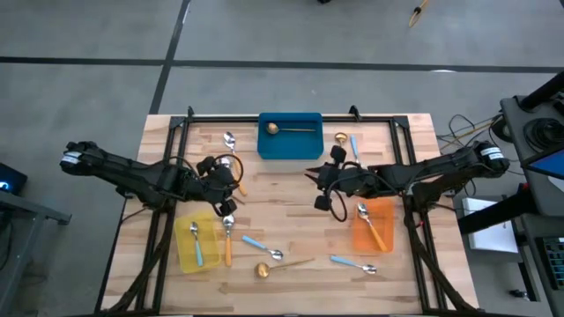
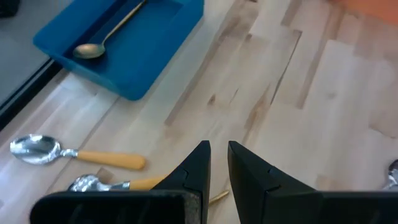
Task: Sort silverware by color (type)
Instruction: Put the gold spoon into the blue bin
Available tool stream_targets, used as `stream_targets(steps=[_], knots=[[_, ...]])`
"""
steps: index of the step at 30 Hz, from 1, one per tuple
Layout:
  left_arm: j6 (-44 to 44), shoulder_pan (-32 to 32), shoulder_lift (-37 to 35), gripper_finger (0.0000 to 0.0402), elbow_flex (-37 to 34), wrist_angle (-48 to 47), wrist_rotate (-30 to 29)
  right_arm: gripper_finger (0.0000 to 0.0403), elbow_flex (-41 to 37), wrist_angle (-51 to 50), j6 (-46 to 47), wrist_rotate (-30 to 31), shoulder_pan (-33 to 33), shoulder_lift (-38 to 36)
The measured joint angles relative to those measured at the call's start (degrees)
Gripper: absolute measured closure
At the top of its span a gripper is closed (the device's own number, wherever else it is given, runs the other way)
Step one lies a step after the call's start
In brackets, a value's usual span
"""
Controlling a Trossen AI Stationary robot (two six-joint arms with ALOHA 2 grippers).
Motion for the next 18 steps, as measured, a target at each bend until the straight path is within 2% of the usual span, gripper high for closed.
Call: stream_targets(steps=[5, 13, 18], knots=[[5.43, 0.12, 1.11, 0.0364, 1.96, -2.12, 3.01, 0.0347, 0.0, 0.2, -1.39, -0.08, 0.09, -0.36], [14.35, 3.03, 4.18, 0.0364, 4.77, -11.61, 16.5, 0.0347, 0.0, 1.29, -3.67, -0.36, 0.09, -0.47], [20.89, 5.47, 7.51, 0.0364, 4.84, -17.11, 17.65, 0.0347, 0.0, 2.03, -4.13, -0.39, 0.07, -0.59]])
